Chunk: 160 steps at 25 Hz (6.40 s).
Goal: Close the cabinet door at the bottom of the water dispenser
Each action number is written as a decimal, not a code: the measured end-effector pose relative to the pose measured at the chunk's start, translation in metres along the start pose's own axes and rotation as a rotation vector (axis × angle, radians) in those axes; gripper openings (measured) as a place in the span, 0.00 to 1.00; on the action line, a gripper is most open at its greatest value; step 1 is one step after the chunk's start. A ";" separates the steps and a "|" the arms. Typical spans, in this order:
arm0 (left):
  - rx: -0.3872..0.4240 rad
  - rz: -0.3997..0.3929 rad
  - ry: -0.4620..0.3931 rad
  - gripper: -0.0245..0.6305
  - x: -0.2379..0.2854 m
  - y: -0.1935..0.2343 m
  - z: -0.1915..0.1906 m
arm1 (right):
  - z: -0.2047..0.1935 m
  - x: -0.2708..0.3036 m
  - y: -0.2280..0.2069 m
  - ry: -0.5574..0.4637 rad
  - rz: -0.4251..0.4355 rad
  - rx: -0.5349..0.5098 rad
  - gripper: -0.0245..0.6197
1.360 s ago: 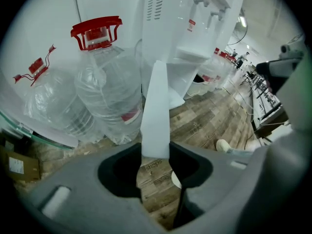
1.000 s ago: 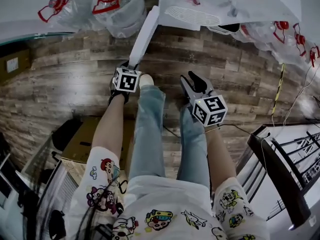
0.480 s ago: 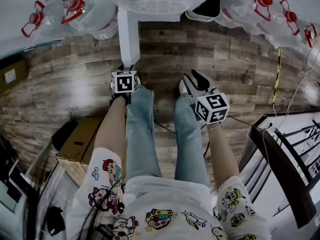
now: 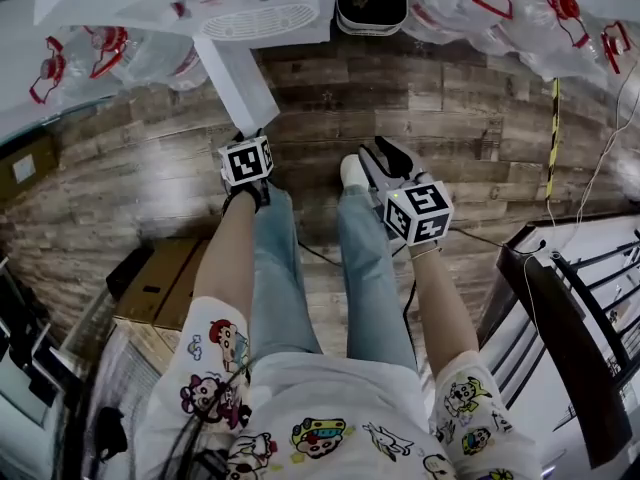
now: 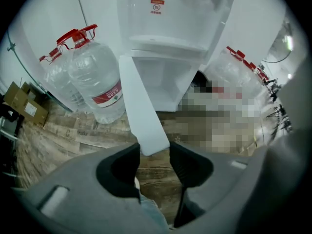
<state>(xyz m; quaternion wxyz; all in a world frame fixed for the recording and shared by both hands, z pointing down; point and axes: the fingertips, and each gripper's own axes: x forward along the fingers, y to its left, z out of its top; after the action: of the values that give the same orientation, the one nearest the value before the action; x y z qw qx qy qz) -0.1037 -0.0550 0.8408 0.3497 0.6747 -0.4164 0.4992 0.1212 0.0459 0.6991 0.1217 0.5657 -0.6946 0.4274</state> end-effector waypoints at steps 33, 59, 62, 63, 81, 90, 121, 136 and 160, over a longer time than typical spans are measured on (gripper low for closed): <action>0.237 -0.194 0.041 0.34 0.039 -0.133 0.085 | 0.016 -0.007 -0.077 -0.061 -0.093 0.151 0.26; 0.420 -0.159 -0.044 0.36 0.076 -0.165 0.181 | 0.026 -0.004 -0.119 -0.118 -0.168 0.257 0.25; 0.413 -0.155 -0.057 0.36 0.080 -0.165 0.189 | 0.025 -0.001 -0.121 -0.119 -0.167 0.262 0.25; 0.416 -0.155 -0.061 0.36 0.081 -0.166 0.191 | 0.025 0.000 -0.121 -0.119 -0.167 0.263 0.25; 0.444 -0.178 -0.093 0.40 0.071 -0.194 0.202 | 0.021 -0.014 -0.124 -0.129 -0.177 0.264 0.25; 0.508 -0.213 -0.105 0.40 0.023 -0.216 0.187 | 0.045 -0.042 -0.117 -0.146 -0.175 0.199 0.25; 0.423 -0.483 -0.629 0.40 -0.385 -0.259 0.190 | 0.238 -0.254 0.083 -0.404 0.020 -0.178 0.24; 0.236 -0.433 -0.969 0.30 -0.558 -0.200 0.153 | 0.297 -0.314 0.193 -0.512 0.247 -0.451 0.19; 0.074 -0.335 -1.008 0.04 -0.619 -0.101 0.077 | 0.280 -0.327 0.267 -0.543 0.313 -0.441 0.05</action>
<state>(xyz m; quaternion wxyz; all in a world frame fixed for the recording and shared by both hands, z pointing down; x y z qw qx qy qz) -0.0781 0.0500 0.2177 0.1571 0.8999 -0.4015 0.0648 0.0795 0.0626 0.1952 -0.0147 0.5056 -0.8549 0.1154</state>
